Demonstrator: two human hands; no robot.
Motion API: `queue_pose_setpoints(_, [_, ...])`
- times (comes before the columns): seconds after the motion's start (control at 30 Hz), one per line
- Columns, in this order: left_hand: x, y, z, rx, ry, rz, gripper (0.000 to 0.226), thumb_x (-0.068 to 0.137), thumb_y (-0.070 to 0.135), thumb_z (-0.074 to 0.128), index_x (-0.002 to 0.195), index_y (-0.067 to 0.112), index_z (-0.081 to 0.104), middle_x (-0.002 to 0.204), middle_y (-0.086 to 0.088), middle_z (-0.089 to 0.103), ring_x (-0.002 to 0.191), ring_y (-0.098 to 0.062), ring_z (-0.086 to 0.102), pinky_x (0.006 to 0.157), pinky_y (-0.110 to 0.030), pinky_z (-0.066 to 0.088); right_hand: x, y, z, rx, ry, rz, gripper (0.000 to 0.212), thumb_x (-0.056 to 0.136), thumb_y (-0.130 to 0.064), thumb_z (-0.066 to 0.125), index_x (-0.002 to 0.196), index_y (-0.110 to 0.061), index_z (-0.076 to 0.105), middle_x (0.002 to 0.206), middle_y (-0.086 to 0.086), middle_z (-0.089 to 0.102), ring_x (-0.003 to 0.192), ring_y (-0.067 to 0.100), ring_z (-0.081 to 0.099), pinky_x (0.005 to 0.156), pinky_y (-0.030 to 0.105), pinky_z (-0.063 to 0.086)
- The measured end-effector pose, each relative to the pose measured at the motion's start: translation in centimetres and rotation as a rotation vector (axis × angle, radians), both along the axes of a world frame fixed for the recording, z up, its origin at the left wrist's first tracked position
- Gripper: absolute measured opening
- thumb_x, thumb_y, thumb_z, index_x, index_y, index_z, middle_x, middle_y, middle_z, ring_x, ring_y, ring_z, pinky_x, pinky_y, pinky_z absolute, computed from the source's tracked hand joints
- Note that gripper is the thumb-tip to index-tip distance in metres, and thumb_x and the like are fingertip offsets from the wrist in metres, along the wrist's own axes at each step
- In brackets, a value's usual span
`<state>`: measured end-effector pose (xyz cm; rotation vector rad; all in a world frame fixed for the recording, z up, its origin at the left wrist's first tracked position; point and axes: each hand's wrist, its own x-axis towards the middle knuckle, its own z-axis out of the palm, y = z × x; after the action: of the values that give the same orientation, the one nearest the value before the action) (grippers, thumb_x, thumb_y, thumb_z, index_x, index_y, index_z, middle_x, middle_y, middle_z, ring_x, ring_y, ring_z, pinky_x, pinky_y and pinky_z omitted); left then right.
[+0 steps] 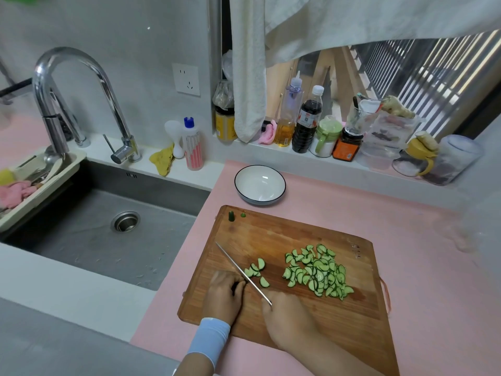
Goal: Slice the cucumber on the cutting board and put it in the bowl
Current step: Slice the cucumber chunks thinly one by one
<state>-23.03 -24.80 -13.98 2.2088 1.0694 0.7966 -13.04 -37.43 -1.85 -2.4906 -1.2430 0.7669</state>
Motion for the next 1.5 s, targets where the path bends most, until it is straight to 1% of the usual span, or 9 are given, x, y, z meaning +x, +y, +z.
queue_pose_setpoints(0.23, [-0.1,0.1,-0.1,0.000,-0.020,-0.004,0.016,0.074,0.010,0.082,0.072,0.021,0.070,0.076,0.014,0.062,0.083,0.004,0.043,0.083,-0.004,0.033,0.2,-1.8,-0.3,0.028,0.078,-0.024,0.032,0.097,-0.030,0.041,0.066,-0.032,0.047,0.064,-0.004,0.057,0.066,0.021,0.055,0.053,0.029,0.037])
queue_pose_setpoints(0.33, [-0.1,0.2,-0.1,-0.002,-0.015,-0.011,0.015,0.074,0.010,0.082,0.073,0.020,0.071,0.076,0.013,0.063,0.082,0.002,0.045,0.082,-0.007,0.035,0.3,-1.9,-0.6,0.041,0.112,-0.030,0.034,0.097,-0.029,0.041,0.064,-0.034,0.048,0.059,-0.004,0.053,0.060,0.020,0.051,0.055,0.034,0.036])
queue_pose_setpoints(0.5, [-0.1,0.3,-0.3,-0.008,-0.028,-0.006,0.014,0.074,0.010,0.083,0.074,0.020,0.073,0.077,0.012,0.065,0.082,0.000,0.048,0.083,-0.004,0.034,0.2,-1.2,-1.1,0.017,0.129,-0.055,0.034,0.098,-0.028,0.042,0.064,-0.026,0.046,0.061,-0.006,0.053,0.062,0.019,0.053,0.058,0.033,0.039])
queue_pose_setpoints(0.7, [-0.2,0.0,-0.2,0.014,-0.017,-0.018,0.014,0.073,0.006,0.082,0.077,0.017,0.074,0.078,0.009,0.066,0.082,-0.001,0.047,0.086,-0.001,0.031,0.3,0.5,-1.1,-0.011,0.114,-0.043,0.025,0.098,-0.030,0.043,0.080,-0.021,0.058,0.071,-0.004,0.061,0.075,0.026,0.064,0.060,0.029,0.039])
queue_pose_setpoints(1.0, [-0.2,0.0,0.0,0.013,-0.028,-0.021,0.015,0.073,0.007,0.082,0.075,0.018,0.072,0.076,0.009,0.065,0.083,0.003,0.042,0.086,0.000,0.030,0.2,0.2,-0.7,-0.015,0.099,-0.047,0.032,0.098,-0.031,0.042,0.067,-0.026,0.047,0.069,-0.005,0.058,0.071,0.024,0.061,0.051,0.029,0.036])
queue_pose_setpoints(1.1, [-0.3,0.1,-0.1,0.005,-0.033,-0.020,0.016,0.074,0.008,0.082,0.075,0.019,0.071,0.078,0.010,0.065,0.084,0.002,0.044,0.087,-0.001,0.030,0.0,-0.6,-0.7,0.007,0.081,-0.053,0.030,0.098,-0.032,0.041,0.070,-0.023,0.049,0.070,0.000,0.063,0.073,0.026,0.063,0.060,0.034,0.044])
queue_pose_setpoints(1.23, [-0.3,0.2,-0.3,0.002,-0.037,-0.026,0.015,0.075,0.009,0.082,0.074,0.020,0.071,0.078,0.012,0.065,0.085,0.003,0.045,0.086,-0.002,0.031,0.1,-1.5,-0.6,0.025,0.110,-0.058,0.029,0.098,-0.033,0.042,0.072,-0.026,0.053,0.063,-0.004,0.057,0.067,0.022,0.061,0.062,0.036,0.046])
queue_pose_setpoints(1.37, [-0.3,0.3,-0.4,0.007,-0.032,-0.033,0.015,0.075,0.010,0.082,0.074,0.020,0.071,0.078,0.011,0.065,0.084,0.002,0.045,0.086,-0.002,0.031,0.2,-1.7,-0.7,0.019,0.128,-0.072,0.036,0.098,-0.030,0.043,0.063,-0.026,0.046,0.059,-0.004,0.052,0.059,0.018,0.053,0.058,0.035,0.042])
queue_pose_setpoints(1.5, [-0.3,0.3,-0.4,0.007,-0.037,-0.027,0.015,0.075,0.010,0.082,0.074,0.020,0.071,0.078,0.012,0.065,0.084,0.003,0.044,0.086,-0.002,0.031,0.2,-1.2,-0.8,-0.006,0.126,-0.070,0.036,0.099,-0.030,0.043,0.063,-0.026,0.045,0.062,-0.004,0.055,0.062,0.019,0.055,0.053,0.029,0.037])
